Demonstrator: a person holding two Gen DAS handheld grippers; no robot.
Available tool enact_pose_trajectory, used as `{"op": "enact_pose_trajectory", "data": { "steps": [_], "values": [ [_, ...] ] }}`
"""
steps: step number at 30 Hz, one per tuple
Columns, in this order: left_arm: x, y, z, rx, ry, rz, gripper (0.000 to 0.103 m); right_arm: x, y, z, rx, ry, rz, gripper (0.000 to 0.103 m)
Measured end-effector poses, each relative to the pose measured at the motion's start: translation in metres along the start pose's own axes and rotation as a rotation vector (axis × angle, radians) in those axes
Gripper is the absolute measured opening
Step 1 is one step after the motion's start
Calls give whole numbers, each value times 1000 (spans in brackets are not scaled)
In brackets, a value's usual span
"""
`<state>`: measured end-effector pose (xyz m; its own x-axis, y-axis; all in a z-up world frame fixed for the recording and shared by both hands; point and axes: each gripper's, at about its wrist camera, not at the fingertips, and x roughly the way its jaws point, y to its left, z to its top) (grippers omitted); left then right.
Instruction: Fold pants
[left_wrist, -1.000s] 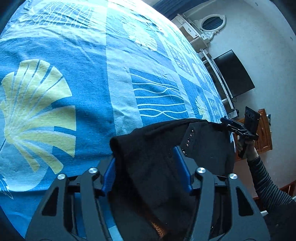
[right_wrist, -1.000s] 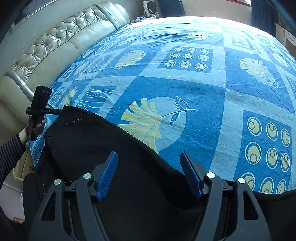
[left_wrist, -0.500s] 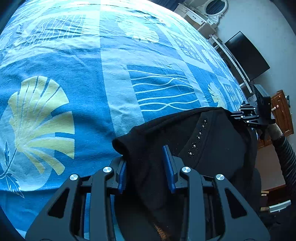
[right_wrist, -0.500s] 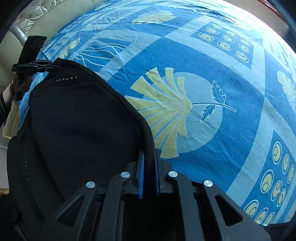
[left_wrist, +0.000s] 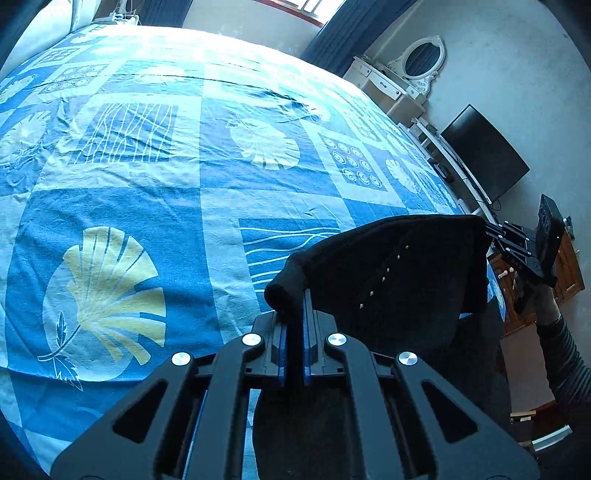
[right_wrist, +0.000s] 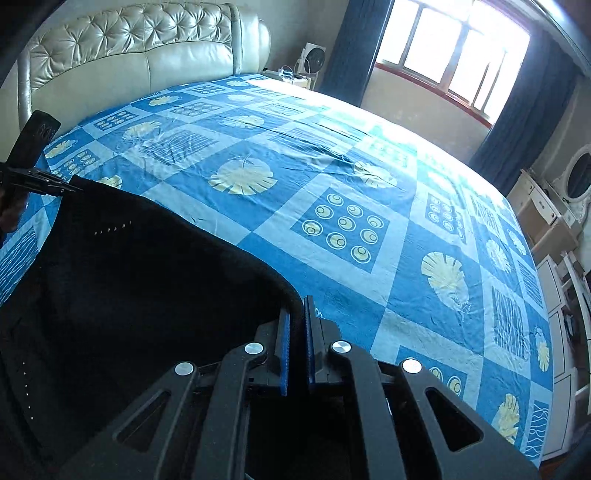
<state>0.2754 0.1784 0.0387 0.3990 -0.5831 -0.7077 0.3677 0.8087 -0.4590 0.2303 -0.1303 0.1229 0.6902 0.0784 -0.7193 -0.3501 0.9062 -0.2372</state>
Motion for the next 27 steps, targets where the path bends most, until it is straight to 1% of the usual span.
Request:
{"op": "enact_pose_trajectory", "data": {
  "steps": [5, 7, 9, 13, 16, 19, 22, 25, 27],
  "values": [
    [-34, -18, -16, -6, -67, -31, 5, -39, 18, -14, -41, -62, -30, 6],
    [-49, -30, -28, 16, -90, -24, 5, -55, 27, -25, -62, -89, -53, 6],
    [-63, -40, -41, 25, -106, -27, 5, -71, 35, -39, -63, -112, -58, 7],
    [-86, -55, -74, 29, -119, -25, 5, -101, 59, -73, -95, -148, -71, 7],
    [-97, -59, -106, 24, -105, -23, 5, -119, 79, -99, -105, -156, -53, 7],
    [-100, -57, -140, -4, -68, -13, 6, -124, 100, -127, -122, -124, -24, 7],
    [-98, -50, -171, -34, -24, 10, 7, -117, 126, -158, -184, -73, -15, 7],
    [-97, -43, -195, -75, 8, 11, 11, -106, 147, -188, -210, -14, 12, 7],
    [-94, -43, -207, -73, 34, 22, 13, -97, 159, -205, -237, 25, 16, 6]
  ]
}}
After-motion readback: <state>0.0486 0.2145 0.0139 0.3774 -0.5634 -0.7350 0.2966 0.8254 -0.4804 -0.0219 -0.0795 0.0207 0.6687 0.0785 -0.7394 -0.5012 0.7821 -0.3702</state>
